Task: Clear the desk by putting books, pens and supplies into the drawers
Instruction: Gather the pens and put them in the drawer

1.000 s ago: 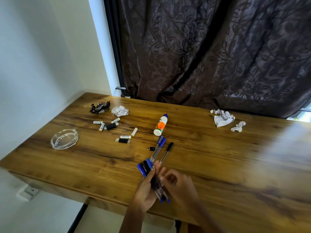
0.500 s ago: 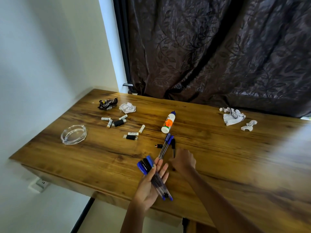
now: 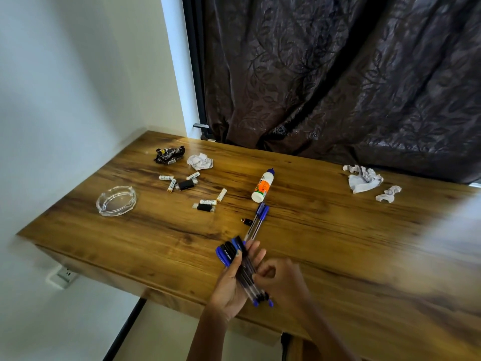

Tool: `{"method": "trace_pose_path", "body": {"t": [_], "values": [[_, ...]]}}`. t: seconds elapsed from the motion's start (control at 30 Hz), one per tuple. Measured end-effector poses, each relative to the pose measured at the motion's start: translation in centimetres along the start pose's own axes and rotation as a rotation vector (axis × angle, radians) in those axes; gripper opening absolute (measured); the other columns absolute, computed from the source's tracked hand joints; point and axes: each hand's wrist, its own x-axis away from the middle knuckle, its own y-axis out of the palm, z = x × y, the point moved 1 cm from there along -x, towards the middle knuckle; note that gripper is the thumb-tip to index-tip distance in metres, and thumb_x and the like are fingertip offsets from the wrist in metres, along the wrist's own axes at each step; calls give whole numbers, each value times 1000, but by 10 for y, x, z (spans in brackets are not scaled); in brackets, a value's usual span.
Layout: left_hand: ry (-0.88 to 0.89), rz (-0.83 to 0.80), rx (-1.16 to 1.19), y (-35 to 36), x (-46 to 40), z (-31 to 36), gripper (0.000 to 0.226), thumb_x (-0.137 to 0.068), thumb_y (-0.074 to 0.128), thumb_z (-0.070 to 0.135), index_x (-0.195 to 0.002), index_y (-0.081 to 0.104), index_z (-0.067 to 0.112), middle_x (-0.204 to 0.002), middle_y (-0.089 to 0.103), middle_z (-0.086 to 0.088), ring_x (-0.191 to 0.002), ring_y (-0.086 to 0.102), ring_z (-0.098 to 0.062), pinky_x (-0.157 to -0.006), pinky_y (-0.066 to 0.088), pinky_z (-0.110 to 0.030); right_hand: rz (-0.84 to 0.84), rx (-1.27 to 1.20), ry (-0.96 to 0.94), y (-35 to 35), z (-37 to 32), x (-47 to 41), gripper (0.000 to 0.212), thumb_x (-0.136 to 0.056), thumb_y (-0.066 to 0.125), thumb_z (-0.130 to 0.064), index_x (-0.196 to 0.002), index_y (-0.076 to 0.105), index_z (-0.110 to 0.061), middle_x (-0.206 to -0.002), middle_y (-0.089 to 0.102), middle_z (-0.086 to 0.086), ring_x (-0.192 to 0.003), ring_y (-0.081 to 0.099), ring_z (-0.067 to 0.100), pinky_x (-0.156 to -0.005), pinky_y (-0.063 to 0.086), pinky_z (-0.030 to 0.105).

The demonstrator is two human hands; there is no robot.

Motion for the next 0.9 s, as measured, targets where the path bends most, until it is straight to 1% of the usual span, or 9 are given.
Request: {"method": "trace_pose_path", "body": {"t": [0.1, 0.17, 0.23, 0.3, 0.4, 0.53, 0.6, 0.7, 0.9], "values": [[-12, 86, -56, 3, 1, 0, 57, -74, 78, 25, -125, 59, 8, -123, 63, -13, -112, 63, -24, -87, 56, -40, 12, 16, -39, 5, -3, -1, 15, -81, 68, -27, -68, 61, -28, -59, 59, -13, -50, 55, -5, -49, 41, 11], [9, 185, -99, -1, 0, -3, 33, -79, 64, 23, -108, 64, 8, -99, 71, -11, -90, 70, -20, -76, 59, -35, 25, -38, -39, -3, -6, -8, 20, -84, 65, -31, -65, 61, -25, -52, 55, -11, -43, 51, -3, -44, 37, 10], [34, 219, -26, -3, -1, -3, 28, -80, 60, 18, -105, 65, 8, -84, 70, -7, -77, 71, -16, -75, 59, -32, 79, -66, -31, -13, -8, -20, 25, -87, 61, -30, -64, 59, -23, -50, 52, -9, -41, 42, 0, -42, 33, 11], [44, 200, 66, -3, 0, -3, 41, -72, 75, 13, -111, 66, 8, -84, 68, -7, -74, 69, -16, -73, 60, -33, 162, -100, -11, -18, -8, -38, 20, -89, 59, -25, -70, 59, -20, -58, 54, -10, -48, 44, 0, -44, 34, 9], [74, 137, 134, -9, -1, -4, 80, -41, 96, 10, -116, 66, 10, -84, 65, -6, -71, 67, -16, -69, 59, -33, 265, -47, 74, -12, -8, -72, 11, -89, 59, -26, -89, 62, -15, -80, 63, -5, -65, 55, 3, -53, 39, 13], [87, 121, 161, -12, -2, -6, 82, -38, 96, 9, -115, 66, 8, -81, 66, -6, -69, 67, -17, -69, 59, -35, 263, 59, 182, 9, -11, -100, 52, -81, 67, -41, -119, 49, -12, -115, 59, 5, -102, 59, 19, -74, 48, 28], [80, 146, 146, -11, -4, -6, 69, -45, 94, 9, -108, 68, 6, -80, 66, -8, -67, 67, -18, -67, 59, -35, 267, 108, 228, 18, -13, -104, 72, -77, 71, -41, -132, 36, -11, -129, 48, 9, -118, 50, 25, -87, 47, 34], [72, 195, 117, -6, -4, -5, 35, -74, 68, 12, -108, 65, 7, -77, 64, -6, -63, 66, -15, -66, 60, -33, 293, 146, 285, 22, -17, -107, 76, -77, 74, -32, -135, 31, -10, -135, 43, 13, -123, 45, 28, -93, 45, 36], [94, 137, 98, -4, -4, -4, 82, -42, 96, 14, -117, 64, 7, -81, 65, -4, -69, 66, -16, -70, 59, -33, 288, -64, 400, 2, 0, -112, 60, -74, 76, -13, -121, 40, -6, -120, 59, 14, -111, 58, 30, -86, 52, 37]]}}
